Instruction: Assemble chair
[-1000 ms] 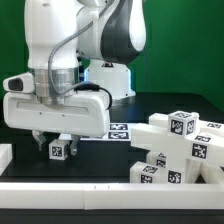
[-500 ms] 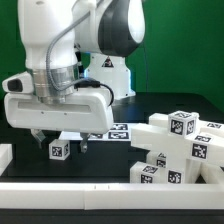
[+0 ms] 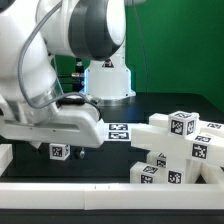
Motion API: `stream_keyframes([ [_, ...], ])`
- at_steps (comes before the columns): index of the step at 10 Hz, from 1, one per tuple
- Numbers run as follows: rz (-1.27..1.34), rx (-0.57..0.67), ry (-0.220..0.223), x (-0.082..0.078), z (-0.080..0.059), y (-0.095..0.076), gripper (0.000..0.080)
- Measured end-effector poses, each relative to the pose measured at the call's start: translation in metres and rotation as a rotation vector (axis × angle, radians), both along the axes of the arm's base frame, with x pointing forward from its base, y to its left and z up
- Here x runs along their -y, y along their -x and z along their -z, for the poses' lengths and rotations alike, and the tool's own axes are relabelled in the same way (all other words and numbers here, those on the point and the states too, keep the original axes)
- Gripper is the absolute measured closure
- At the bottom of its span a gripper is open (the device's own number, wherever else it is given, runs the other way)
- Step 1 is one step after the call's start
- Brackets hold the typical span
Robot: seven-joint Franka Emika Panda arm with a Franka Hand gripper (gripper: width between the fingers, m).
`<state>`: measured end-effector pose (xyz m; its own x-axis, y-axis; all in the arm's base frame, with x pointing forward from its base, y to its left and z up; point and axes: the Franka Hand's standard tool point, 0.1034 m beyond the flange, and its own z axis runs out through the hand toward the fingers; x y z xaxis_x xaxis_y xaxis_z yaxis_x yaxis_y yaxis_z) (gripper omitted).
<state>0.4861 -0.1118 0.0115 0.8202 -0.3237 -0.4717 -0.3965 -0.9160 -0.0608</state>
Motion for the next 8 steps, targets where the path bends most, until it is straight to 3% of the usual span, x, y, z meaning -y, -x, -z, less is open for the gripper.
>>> stream_keyframes([
  [1, -0.026, -0.016, 0.001, -0.004, 0.002, 0.000, 0.0151],
  [2, -0.025, -0.071, -0.029, -0.007, 0.001, 0.008, 0.0151],
  [4, -0.003, -0.271, -0.132, -0.001, 0.003, 0.020, 0.0151],
  [6, 0.001, -0.443, -0.209, 0.004, -0.001, 0.031, 0.0151],
  [8, 0.016, -0.506, -0.217, 0.005, 0.002, 0.032, 0.0151],
])
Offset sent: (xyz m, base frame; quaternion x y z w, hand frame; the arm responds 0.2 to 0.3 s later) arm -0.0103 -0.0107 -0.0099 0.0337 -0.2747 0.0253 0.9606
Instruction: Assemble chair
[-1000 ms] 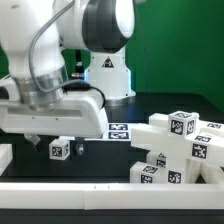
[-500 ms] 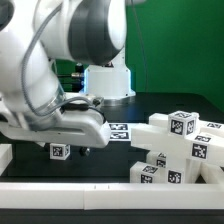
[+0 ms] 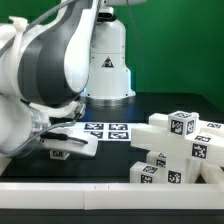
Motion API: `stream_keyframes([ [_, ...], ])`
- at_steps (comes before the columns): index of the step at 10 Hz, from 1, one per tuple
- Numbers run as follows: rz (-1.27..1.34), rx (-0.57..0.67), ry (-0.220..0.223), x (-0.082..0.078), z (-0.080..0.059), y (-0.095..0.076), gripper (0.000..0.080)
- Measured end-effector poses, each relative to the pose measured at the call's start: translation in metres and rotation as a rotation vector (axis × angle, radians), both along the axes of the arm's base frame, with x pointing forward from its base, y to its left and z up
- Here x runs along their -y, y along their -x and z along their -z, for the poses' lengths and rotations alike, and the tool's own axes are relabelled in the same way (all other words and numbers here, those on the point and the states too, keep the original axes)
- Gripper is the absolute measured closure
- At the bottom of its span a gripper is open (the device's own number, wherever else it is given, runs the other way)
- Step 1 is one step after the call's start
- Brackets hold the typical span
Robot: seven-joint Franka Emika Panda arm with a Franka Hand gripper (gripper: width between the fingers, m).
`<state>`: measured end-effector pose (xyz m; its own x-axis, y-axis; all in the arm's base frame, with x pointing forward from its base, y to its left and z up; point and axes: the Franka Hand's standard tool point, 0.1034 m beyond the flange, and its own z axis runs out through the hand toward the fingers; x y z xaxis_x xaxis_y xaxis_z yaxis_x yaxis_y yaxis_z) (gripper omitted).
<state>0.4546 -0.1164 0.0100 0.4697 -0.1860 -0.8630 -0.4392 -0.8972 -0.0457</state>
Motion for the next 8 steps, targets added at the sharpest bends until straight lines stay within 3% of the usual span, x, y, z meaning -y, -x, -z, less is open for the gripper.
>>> stream_keyframes([
  [3, 0.009, -0.010, 0.012, -0.0002, 0.0013, 0.0014, 0.0151],
  [6, 0.010, -0.011, 0.012, -0.0001, 0.0014, 0.0017, 0.0522],
  [8, 0.001, 0.034, 0.016, -0.0015, -0.0056, -0.0040, 0.0520],
])
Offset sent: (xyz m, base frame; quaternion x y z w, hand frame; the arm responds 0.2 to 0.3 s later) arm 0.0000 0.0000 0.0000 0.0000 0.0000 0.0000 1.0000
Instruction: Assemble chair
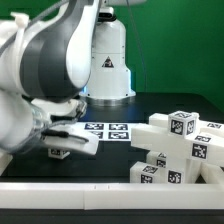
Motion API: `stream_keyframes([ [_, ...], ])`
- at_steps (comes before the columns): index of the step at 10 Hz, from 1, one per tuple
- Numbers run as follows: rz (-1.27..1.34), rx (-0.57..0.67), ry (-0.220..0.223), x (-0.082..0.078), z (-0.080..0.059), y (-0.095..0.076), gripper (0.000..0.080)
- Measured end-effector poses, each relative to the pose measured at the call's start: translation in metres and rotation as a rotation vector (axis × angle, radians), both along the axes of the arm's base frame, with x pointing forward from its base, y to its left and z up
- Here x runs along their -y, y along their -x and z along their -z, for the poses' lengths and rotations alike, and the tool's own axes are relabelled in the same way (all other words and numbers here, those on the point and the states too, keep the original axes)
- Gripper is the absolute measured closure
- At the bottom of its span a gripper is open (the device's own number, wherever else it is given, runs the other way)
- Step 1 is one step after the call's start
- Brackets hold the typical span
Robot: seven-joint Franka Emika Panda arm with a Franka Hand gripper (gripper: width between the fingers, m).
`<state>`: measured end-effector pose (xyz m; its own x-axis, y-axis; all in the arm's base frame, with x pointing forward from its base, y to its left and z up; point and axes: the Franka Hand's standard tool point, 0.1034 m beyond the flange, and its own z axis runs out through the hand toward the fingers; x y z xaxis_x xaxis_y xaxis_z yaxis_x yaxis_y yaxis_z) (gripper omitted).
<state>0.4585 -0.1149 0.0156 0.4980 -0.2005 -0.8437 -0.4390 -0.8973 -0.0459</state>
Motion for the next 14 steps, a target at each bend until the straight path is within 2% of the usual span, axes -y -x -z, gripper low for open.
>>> stream_keyframes([
  [1, -0.045, 0.187, 0.031, -0.002, -0.008, -0.013, 0.0520],
  [2, -0.067, 0.325, 0.053, -0.011, -0.023, 0.000, 0.0520],
  [3, -0.082, 0.454, 0.111, -0.013, -0.024, 0.003, 0.0520],
  [4, -0.089, 0.550, 0.164, -0.016, -0.025, 0.007, 0.0520],
  [5, -0.086, 0.584, 0.186, -0.013, -0.024, 0.009, 0.0518],
  [7, -0.112, 0.711, 0.260, -0.005, -0.020, 0.001, 0.0518],
  [8, -0.168, 0.832, 0.318, -0.003, -0.014, 0.003, 0.0518],
  [10, -0.222, 0.969, 0.405, 0.000, -0.003, 0.015, 0.0518],
  [12, -0.214, 1.017, 0.452, 0.004, 0.003, 0.020, 0.0518],
  [14, -0.211, 1.001, 0.426, -0.007, 0.008, 0.028, 0.0518],
])
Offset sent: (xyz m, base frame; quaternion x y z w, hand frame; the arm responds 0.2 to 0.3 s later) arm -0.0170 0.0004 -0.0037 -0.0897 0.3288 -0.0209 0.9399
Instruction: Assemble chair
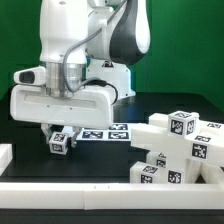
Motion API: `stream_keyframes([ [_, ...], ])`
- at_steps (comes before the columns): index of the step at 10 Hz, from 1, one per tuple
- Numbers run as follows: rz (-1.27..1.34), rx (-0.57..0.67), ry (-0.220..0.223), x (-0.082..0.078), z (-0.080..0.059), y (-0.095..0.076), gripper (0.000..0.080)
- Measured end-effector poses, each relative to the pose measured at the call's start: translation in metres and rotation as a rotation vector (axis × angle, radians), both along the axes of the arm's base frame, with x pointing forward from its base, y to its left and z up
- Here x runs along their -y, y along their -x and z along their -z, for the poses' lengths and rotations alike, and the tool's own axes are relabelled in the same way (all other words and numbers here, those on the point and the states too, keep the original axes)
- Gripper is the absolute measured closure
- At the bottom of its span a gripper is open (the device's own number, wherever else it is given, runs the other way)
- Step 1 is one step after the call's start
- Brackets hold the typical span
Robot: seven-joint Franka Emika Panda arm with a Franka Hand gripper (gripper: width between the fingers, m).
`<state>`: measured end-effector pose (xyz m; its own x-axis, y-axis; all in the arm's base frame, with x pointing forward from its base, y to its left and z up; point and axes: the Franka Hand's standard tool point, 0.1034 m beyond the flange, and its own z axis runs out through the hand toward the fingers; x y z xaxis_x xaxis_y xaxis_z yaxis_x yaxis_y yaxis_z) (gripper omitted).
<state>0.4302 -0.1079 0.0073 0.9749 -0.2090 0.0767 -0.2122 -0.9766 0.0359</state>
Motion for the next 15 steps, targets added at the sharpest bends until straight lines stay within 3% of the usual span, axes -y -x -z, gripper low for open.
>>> stream_keyframes([
  [1, 0.003, -0.001, -0.002, 0.001, 0.000, 0.001, 0.0518],
  [2, 0.003, -0.001, -0.001, 0.001, 0.000, 0.001, 0.0426],
  [3, 0.003, -0.002, -0.001, 0.001, 0.000, 0.001, 0.0426],
  [4, 0.003, -0.002, -0.002, 0.001, 0.001, 0.001, 0.0251],
  [5, 0.007, -0.028, -0.023, -0.003, 0.002, 0.003, 0.0251],
  [6, 0.013, -0.039, -0.040, -0.003, -0.002, -0.004, 0.0171],
  [7, 0.022, -0.050, -0.058, 0.002, -0.006, -0.014, 0.0155],
  [9, 0.033, -0.233, -0.161, 0.006, -0.013, -0.030, 0.0151],
  [10, 0.030, -0.280, -0.163, 0.009, -0.012, -0.038, 0.0151],
  [11, 0.043, -0.406, -0.206, 0.002, -0.012, -0.033, 0.0151],
  [12, 0.036, -0.456, -0.217, 0.000, -0.012, -0.041, 0.0151],
  [13, 0.030, -0.473, -0.222, -0.004, -0.011, -0.041, 0.0151],
  [14, 0.034, -0.553, -0.258, -0.007, -0.012, -0.033, 0.0151],
  [15, 0.037, -0.597, -0.275, -0.005, -0.010, -0.036, 0.0151],
])
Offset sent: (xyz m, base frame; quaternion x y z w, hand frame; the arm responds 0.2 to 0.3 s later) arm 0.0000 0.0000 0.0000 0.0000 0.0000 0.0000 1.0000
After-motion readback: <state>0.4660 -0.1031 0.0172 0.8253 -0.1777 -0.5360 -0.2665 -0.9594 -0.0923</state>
